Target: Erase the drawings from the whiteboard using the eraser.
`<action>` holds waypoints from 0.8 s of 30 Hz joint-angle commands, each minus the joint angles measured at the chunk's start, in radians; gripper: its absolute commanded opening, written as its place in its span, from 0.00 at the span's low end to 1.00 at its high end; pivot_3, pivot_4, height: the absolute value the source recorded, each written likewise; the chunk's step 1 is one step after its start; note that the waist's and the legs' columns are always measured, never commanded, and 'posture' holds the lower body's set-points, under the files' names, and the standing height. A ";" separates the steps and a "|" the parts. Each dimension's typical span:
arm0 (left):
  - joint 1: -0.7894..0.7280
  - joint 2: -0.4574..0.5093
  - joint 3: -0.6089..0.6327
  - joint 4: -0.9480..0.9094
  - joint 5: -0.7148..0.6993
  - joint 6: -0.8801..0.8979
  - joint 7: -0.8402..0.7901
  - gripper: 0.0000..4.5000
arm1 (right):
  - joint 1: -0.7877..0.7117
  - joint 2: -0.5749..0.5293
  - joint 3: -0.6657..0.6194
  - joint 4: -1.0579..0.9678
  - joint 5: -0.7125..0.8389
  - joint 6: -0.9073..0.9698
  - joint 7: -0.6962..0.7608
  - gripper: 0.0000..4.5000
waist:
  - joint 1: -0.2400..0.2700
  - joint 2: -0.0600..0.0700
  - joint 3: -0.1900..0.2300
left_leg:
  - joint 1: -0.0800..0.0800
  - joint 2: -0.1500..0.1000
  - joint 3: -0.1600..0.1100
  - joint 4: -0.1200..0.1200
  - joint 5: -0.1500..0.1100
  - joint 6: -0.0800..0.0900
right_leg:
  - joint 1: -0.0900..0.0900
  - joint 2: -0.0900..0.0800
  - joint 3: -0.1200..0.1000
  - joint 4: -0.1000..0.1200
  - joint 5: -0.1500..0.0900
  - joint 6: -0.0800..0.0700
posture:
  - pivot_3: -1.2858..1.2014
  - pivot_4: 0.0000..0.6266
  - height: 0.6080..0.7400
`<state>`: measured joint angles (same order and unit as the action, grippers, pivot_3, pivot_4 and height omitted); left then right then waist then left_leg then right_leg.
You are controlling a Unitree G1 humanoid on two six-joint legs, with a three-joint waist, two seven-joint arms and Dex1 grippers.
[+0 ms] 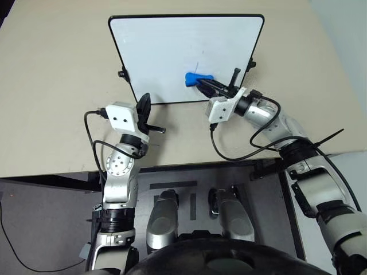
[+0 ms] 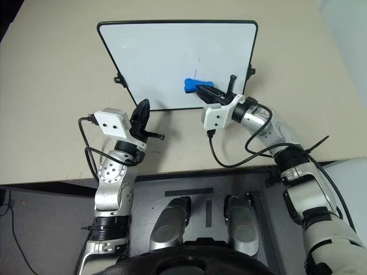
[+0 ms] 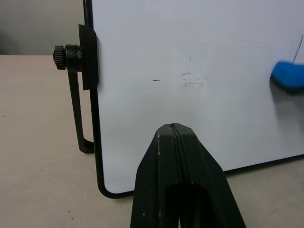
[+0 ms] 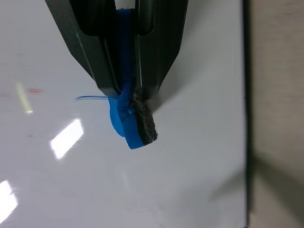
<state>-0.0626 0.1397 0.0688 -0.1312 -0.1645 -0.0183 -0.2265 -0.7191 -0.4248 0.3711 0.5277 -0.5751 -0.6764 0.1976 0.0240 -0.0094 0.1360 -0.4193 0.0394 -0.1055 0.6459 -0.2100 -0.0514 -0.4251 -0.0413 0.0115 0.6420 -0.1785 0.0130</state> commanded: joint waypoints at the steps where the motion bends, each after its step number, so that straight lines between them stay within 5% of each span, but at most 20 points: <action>1: -0.012 0.007 0.002 -0.017 0.001 -0.015 -0.005 0.00 | -0.018 -0.027 -0.087 -0.062 0.004 0.024 -0.101 0.02 | 0.000 0.000 0.000 | 0.000 0.000 0.000 0.000 0.000 0.000 | 0.000 0.000 0.000 0.000 0.000 0.000 | 0.52 0.24 1.00; 24: -0.025 0.017 0.006 -0.012 0.000 -0.015 -0.016 0.00 | 0.032 0.020 0.024 0.008 -0.015 0.043 -0.018 0.02 | -0.001 0.000 0.000 | -0.001 0.000 0.001 -0.001 -0.001 -0.001 | 0.000 0.000 0.002 -0.006 -0.001 0.001 | 0.52 0.24 1.00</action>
<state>-0.0754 0.1512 0.0700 -0.1208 -0.1648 -0.0183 -0.2386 -0.6536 -0.4046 0.4118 0.5387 -0.5859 -0.6481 0.2078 0.0234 -0.0094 0.1360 -0.4200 0.0394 -0.1045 0.6450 -0.2109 -0.0523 -0.4252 -0.0412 0.0135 0.6363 -0.1791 0.0146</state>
